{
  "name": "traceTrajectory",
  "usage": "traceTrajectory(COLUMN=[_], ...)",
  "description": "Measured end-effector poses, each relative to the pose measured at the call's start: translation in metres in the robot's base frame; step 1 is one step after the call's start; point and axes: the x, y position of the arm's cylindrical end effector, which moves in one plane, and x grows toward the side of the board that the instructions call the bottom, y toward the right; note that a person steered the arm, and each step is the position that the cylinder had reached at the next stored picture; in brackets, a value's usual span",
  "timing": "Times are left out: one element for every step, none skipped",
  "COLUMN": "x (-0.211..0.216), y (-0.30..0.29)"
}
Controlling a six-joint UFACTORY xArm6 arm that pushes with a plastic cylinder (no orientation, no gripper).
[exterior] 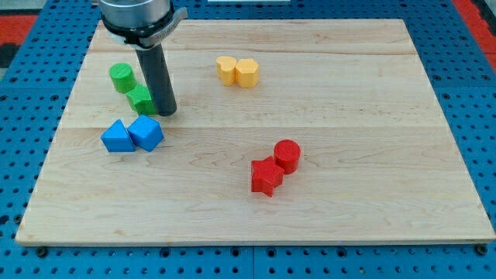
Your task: Move the green blocks towards the top left
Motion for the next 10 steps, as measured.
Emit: traceTrajectory(x=[-0.027, -0.024, 0.000, 0.018, 0.014, -0.008, -0.033, -0.042, -0.035, -0.034], y=[-0.009, -0.008, -0.002, -0.002, -0.020, -0.050, -0.078, -0.088, -0.031, 0.019])
